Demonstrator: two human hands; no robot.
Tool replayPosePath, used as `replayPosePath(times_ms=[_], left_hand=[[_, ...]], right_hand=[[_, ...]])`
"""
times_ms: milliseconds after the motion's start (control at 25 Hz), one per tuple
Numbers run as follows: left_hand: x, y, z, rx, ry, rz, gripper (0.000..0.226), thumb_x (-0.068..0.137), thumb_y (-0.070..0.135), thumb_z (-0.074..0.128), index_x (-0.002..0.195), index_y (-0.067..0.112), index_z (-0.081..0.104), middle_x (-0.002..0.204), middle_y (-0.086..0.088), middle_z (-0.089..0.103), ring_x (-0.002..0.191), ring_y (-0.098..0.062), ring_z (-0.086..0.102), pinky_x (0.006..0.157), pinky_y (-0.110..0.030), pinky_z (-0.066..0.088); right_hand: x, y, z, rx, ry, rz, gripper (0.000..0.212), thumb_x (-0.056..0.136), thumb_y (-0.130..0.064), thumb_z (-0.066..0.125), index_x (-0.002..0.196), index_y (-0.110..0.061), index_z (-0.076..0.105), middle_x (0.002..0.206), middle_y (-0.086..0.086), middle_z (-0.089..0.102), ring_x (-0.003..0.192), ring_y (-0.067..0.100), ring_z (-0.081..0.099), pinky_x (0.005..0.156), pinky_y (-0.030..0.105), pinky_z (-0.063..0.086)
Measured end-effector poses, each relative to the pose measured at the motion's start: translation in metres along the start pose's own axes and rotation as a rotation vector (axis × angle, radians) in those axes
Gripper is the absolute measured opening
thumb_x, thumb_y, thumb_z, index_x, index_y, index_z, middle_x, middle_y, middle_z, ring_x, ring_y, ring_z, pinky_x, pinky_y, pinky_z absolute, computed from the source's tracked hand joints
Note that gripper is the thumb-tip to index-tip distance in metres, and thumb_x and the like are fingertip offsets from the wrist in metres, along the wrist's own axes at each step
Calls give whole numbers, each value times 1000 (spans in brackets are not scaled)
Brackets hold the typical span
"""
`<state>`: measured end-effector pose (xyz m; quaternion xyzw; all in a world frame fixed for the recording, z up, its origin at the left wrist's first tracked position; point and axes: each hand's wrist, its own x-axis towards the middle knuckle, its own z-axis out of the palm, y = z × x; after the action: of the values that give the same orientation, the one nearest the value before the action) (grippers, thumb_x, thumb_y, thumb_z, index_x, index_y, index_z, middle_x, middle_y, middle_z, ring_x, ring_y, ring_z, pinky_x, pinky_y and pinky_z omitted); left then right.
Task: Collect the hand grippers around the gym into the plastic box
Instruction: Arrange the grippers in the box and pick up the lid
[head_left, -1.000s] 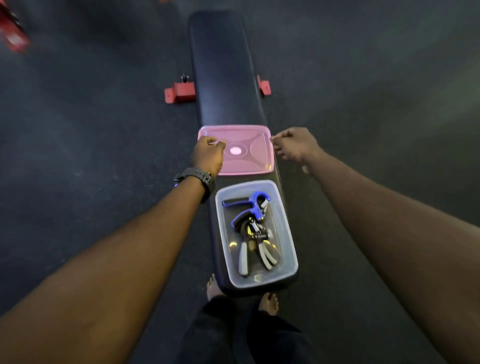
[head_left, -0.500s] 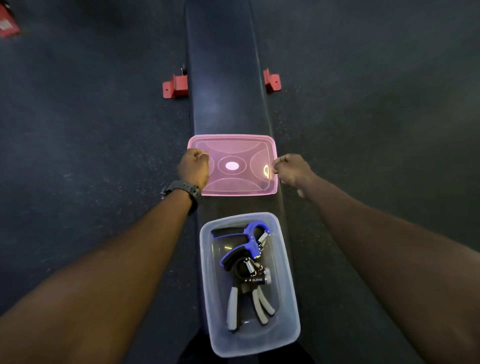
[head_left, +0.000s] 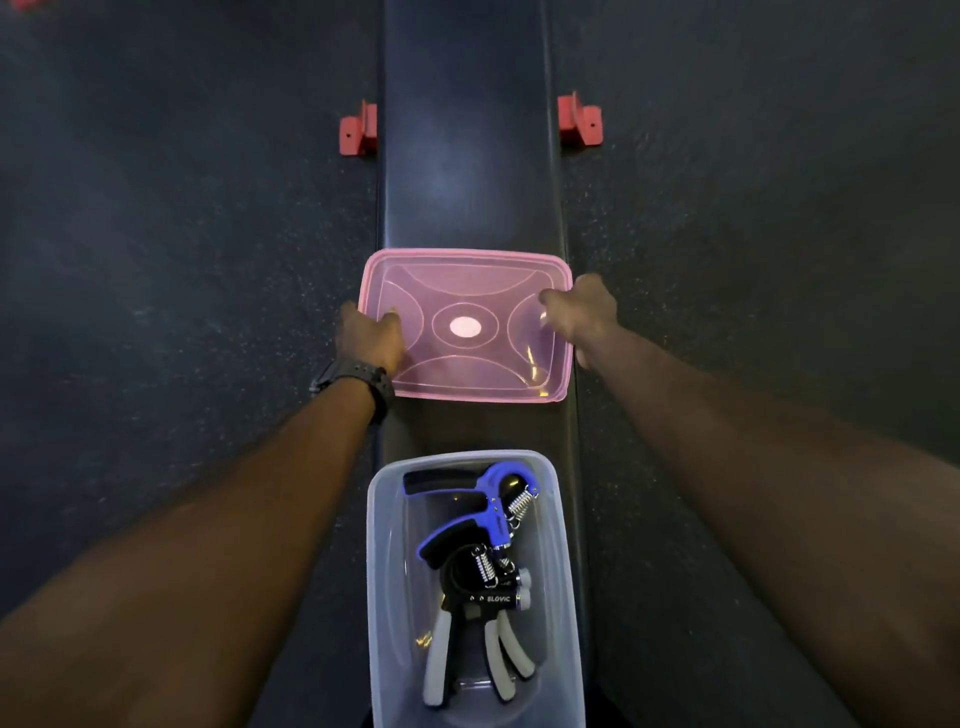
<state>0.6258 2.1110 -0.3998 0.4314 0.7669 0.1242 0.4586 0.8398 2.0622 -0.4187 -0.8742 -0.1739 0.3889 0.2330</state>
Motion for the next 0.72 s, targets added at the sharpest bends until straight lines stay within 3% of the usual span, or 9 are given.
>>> replayPosePath(times_ms=[200,320,440,520,560,640,720], left_hand=[[-17,24,-19,-119,-26,85,69,93,56,42,151,21,33,152,-13,43,133,-35,48,111,-50,39],[-17,35,-32,-333,-111,92,87,74,82,37,132,21,58,130,-11,64,114,-31,63,99,-50,51],[-46,57,-54,-541,-308,-25,116,52,101,40,130,18,59,130,-12,65,119,-28,63,102,-59,46],[-81,63,-72,-670,-471,-91,92,70,89,44,121,14,61,117,-14,71,108,-24,68,92,-60,48],[-90,58,-77,-705,-500,-136,81,77,78,50,124,13,58,120,-18,67,113,-30,64,92,-63,47],[-108,44,-87,-805,-571,-188,59,81,45,68,122,7,51,122,-21,56,120,-44,53,91,-61,50],[-121,21,-96,-809,-618,-158,34,80,7,60,113,-1,54,114,-24,59,115,-46,58,84,-49,56]], right_hand=[[-26,-23,-39,145,126,-245,29,95,-37,53,108,-15,69,105,1,72,97,21,67,90,44,56],[-62,-44,-73,205,139,-462,20,95,-36,56,100,-20,69,96,-5,71,89,12,67,85,38,58],[-120,-56,-101,106,60,-720,18,96,-32,58,102,-16,66,95,-6,68,82,3,62,75,24,54],[-162,-51,-108,-14,32,-894,17,95,-28,61,102,-13,65,94,-3,66,79,6,60,73,23,50],[-185,-43,-106,-78,33,-984,17,93,-27,63,100,-12,66,91,0,65,76,11,59,72,25,49],[-231,-26,-97,-215,-20,-1138,22,88,-30,67,100,-11,68,88,2,64,73,14,57,68,27,46],[-268,-11,-92,-279,-131,-1177,34,85,-43,69,104,-14,70,91,0,67,77,14,60,71,26,48]])
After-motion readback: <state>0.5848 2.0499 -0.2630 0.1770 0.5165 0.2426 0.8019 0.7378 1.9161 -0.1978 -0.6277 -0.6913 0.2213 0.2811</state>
